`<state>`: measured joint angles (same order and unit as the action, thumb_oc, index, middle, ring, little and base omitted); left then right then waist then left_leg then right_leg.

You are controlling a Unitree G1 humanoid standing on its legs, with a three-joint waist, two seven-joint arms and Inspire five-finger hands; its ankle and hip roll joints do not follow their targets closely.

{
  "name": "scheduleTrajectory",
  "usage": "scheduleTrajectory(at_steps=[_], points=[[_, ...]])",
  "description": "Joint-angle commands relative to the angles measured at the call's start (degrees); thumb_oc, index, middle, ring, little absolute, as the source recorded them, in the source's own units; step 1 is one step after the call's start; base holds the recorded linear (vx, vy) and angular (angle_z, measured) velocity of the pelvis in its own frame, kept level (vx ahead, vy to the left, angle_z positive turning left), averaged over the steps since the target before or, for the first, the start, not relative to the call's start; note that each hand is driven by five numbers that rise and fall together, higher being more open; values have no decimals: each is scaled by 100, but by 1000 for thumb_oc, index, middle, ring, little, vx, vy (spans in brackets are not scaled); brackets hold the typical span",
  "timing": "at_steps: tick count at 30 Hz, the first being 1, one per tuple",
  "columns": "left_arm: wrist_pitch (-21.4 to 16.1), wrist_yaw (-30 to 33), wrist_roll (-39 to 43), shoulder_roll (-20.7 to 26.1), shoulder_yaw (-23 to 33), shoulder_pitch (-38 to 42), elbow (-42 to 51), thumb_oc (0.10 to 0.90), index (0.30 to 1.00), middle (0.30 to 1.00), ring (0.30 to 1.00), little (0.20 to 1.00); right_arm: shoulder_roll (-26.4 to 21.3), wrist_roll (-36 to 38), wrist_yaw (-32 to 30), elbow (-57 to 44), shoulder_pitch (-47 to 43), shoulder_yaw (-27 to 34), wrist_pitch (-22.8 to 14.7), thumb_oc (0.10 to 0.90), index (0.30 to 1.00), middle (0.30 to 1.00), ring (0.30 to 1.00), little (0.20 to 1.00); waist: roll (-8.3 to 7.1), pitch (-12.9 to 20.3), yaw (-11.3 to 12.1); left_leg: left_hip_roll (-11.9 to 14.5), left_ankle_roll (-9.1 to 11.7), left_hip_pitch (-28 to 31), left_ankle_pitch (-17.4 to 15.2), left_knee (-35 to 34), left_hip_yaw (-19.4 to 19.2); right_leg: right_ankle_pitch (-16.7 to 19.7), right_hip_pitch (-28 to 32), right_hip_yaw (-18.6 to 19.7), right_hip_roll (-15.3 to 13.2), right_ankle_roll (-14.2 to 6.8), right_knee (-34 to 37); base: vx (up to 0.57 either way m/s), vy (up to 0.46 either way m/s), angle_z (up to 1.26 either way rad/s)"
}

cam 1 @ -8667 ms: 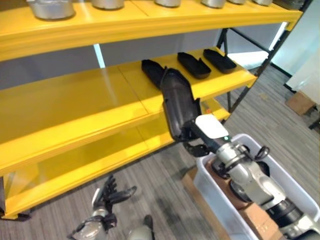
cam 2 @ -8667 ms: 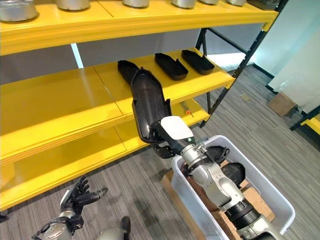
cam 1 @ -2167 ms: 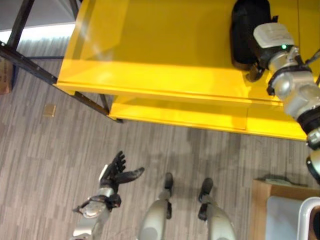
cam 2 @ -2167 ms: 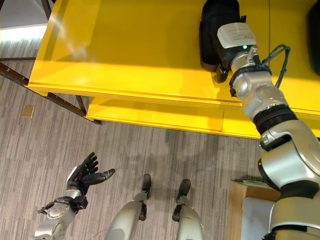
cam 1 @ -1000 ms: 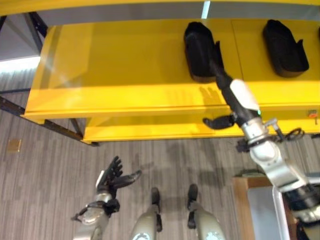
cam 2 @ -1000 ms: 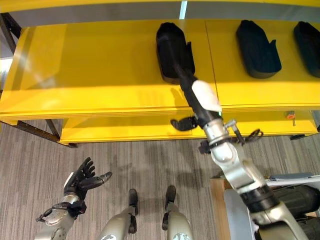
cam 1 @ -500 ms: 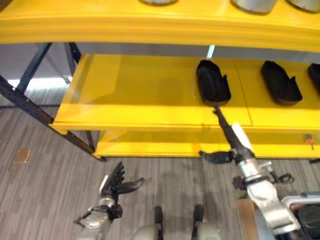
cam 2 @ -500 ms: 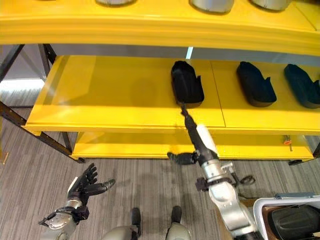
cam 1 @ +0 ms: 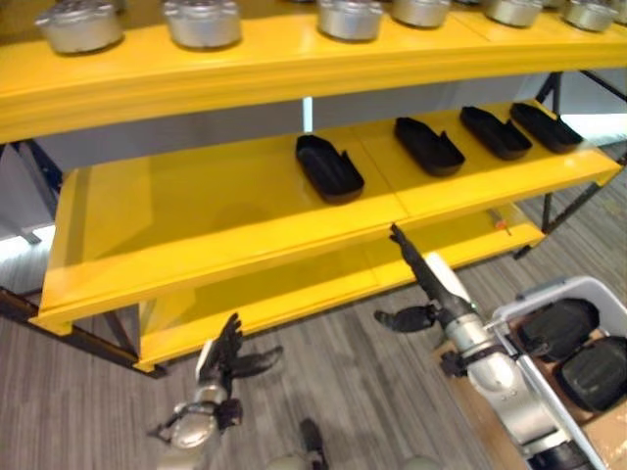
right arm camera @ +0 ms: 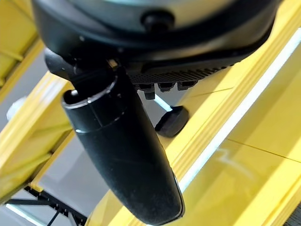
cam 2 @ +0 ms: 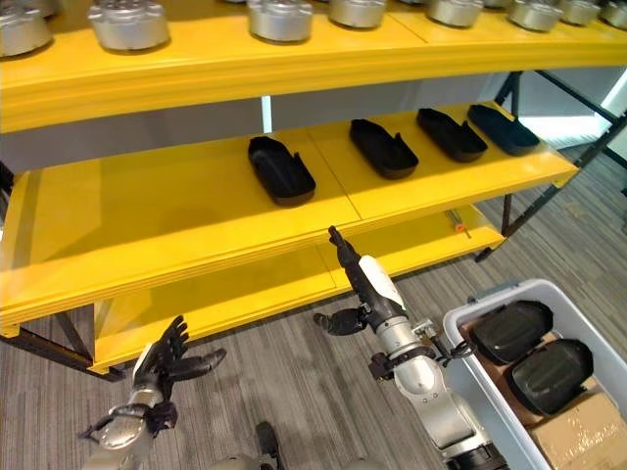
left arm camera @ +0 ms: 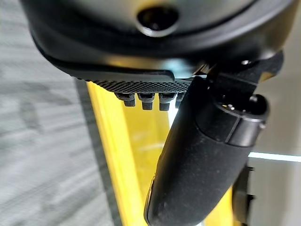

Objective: Move parts from the plastic box to the shelf.

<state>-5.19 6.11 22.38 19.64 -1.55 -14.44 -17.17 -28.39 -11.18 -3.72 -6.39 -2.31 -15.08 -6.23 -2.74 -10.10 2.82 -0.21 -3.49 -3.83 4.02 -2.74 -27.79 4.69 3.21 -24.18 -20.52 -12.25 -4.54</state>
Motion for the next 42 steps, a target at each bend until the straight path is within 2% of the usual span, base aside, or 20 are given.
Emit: scheduleTrajectory(at_steps=[1, 3, 7, 8, 14, 16, 17, 18, 19, 20, 22, 24, 25, 28, 31, 34, 36, 38, 40, 42], points=[[-558, 14, 252, 175, 87, 430, 444, 900, 1000, 1000, 1000, 1000, -5, 128, -274, -269, -539, 309, -475, 900, 1000, 1000, 1000, 1000, -10, 447, -63, 674, 424, 717, -482, -135, 829, 261, -441, 93, 172, -2, 203, -12, -174, -36], [-569, 4, 288, 149, 94, 397, 445, 900, 1000, 1000, 1000, 1000, -20, 190, -269, -265, -495, 319, -482, 900, 1000, 1000, 1000, 1000, 11, 466, -95, 763, 485, 735, -410, -173, 772, 200, -444, 144, 270, 54, 274, 3, -185, -13], [-547, -48, 353, 50, 30, 415, 396, 900, 1000, 1000, 1000, 1000, -69, 386, -253, -261, -300, 413, -507, 900, 1000, 1000, 1000, 1000, 94, 528, -260, 1167, 761, 717, -123, -194, 631, -54, -449, 260, 674, 238, 437, 19, -292, -47], [-537, -64, 333, 34, -45, 499, 351, 900, 1000, 1000, 1000, 1000, -93, 439, -303, -278, -167, 514, -553, 900, 1000, 1000, 1000, 1000, 143, 526, -384, 1381, 900, 722, 41, -200, 564, -175, -483, 323, 869, 337, 436, 43, -354, -23], [-540, -102, 270, 3, -179, 628, 343, 900, 1000, 1000, 1000, 1000, -213, 434, -415, -398, 161, 777, -643, 900, 1000, 1000, 1000, 1000, 262, 499, -628, 1930, 1223, 798, 633, -150, 384, -459, -541, 572, 1443, 641, 451, 62, -289, -28], [-544, -110, 277, -7, -182, 635, 346, 900, 1000, 1000, 1000, 1000, -239, 420, -432, -393, 208, 805, -662, 900, 1000, 1000, 1000, 1000, 230, 445, -672, 2058, 1225, 770, 655, 206, 420, -532, -526, 772, 1638, 759, 482, 102, -322, -49], [-559, -131, 314, -16, -192, 662, 339, 900, 1000, 1000, 1000, 1000, -308, 410, -437, -388, 263, 855, -684, 900, 1000, 1000, 1000, 1000, 179, 324, -609, 2025, 1153, 568, 608, 933, 775, -614, -437, 960, 1781, 901, 507, 86, -254, -72], [-560, -132, 316, -14, -197, 668, 336, 900, 1000, 1000, 1000, 1000, -308, 412, -436, -391, 266, 863, -685, 900, 1000, 1000, 1000, 1000, 181, 318, -612, 2040, 1157, 534, 578, 998, 799, -619, -432, 952, 1785, 906, 509, 4, -259, -81], [-590, -70, 369, -8, -249, 740, 320, 900, 1000, 1000, 1000, 1000, -319, 463, -454, -319, 190, 848, -693, 900, 1000, 1000, 1000, 1000, 54, 186, -461, 1510, 804, 18, 430, 1345, 1607, -567, -445, 1114, 1782, 1014, 557, -20, -162, -75], [-602, -46, 393, -36, -269, 743, 370, 900, 1000, 1000, 1000, 1000, -297, 519, -427, -215, 87, 784, -712, 900, 1000, 1000, 1000, 1000, -83, 122, -328, 842, 566, -421, -90, 1293, 2316, -547, -388, 1377, 1764, 979, 602, -23, -157, -67], [-612, -49, 389, -20, -271, 722, 373, 900, 1000, 1000, 1000, 1000, -290, 547, -397, -214, 79, 759, -718, 900, 1000, 1000, 1000, 1000, -123, 125, -325, 807, 576, -527, -51, 1192, 2349, -520, -395, 1450, 1774, 962, 642, 91, -32, -82], [-636, -80, 346, -24, -320, 638, 375, 900, 1000, 1000, 1000, 1000, -304, 548, -362, -171, 127, 724, -753, 900, 1000, 1000, 1000, 1000, -95, 29, -196, 688, 681, -1001, 447, 741, 2629, -491, -243, 1670, 1855, 918, 715, 141, 41, -63], [-635, -80, 345, -24, -320, 641, 375, 900, 1000, 1000, 1000, 1000, -304, 548, -362, -171, 125, 726, -753, 900, 1000, 1000, 1000, 1000, -94, 35, -195, 689, 680, -1004, 477, 715, 2628, -477, -257, 1671, 1856, 920, 718, 76, 44, -21], [-643, -71, 253, -25, -335, 614, 329, 900, 1000, 1000, 1000, 1000, -265, 553, -352, -123, 104, 650, -775, 900, 1000, 1000, 1000, 1000, 12, -67, -61, 540, 833, -1151, 801, 47, 3005, -571, -117, 1964, 2004, 927, 661, 141, 83, -86], [-654, -80, 288, -67, -271, 621, 266, 900, 1000, 1000, 1000, 1000, -231, 581, -238, -185, 163, 656, -752, 900, 1000, 1000, 1000, 1000, 136, -27, -62, 610, 853, -976, 918, -132, 3059, -749, 9, 2211, 2112, 966, 506, 172, 126, -96], [-678, -84, 303, -100, -300, 655, 197, 900, 1000, 1000, 1000, 1000, -165, 631, -145, -158, 279, 694, -742, 900, 1000, 1000, 1000, 1000, 141, 86, -125, 573, 814, -760, 773, 2, 3117, -814, 172, 2408, 1997, 929, 535, 206, 207, -102], [-676, -100, 326, -58, -337, 694, 177, 900, 1000, 1000, 1000, 1000, -119, 710, -91, -147, 408, 758, -733, 900, 1000, 1000, 1000, 1000, 132, 191, -204, 556, 775, -676, 629, 127, 2968, -858, 270, 2435, 1866, 872, 547, 245, 233, -89], [-688, -95, 313, 35, -381, 722, 198, 900, 1000, 1000, 1000, 1000, -94, 702, -54, -127, 451, 750, -709, 900, 1000, 1000, 1000, 1000, 92, 294, -255, 449, 618, -614, 357, 345, 2869, -893, 328, 2533, 1678, 774, 518, 183, 210, -47], [-684, -102, 335, 61, -364, 712, 232, 900, 1000, 1000, 1000, 1000, -85, 701, -56, -128, 446, 751, -702, 900, 1000, 1000, 1000, 1000, 70, 317, -255, 411, 562, -612, 242, 456, 2803, -888, 330, 2600, 1609, 736, 504, 117, 158, -12], [-667, -108, 340, 119, -332, 667, 225, 900, 1000, 1000, 1000, 1000, -39, 670, -6, -139, 423, 726, -684, 900, 1000, 1000, 1000, 1000, 26, 408, -260, 292, 394, -542, -30, 617, 2661, -836, 315, 2712, 1422, 597, 460, 194, 270, -24]])
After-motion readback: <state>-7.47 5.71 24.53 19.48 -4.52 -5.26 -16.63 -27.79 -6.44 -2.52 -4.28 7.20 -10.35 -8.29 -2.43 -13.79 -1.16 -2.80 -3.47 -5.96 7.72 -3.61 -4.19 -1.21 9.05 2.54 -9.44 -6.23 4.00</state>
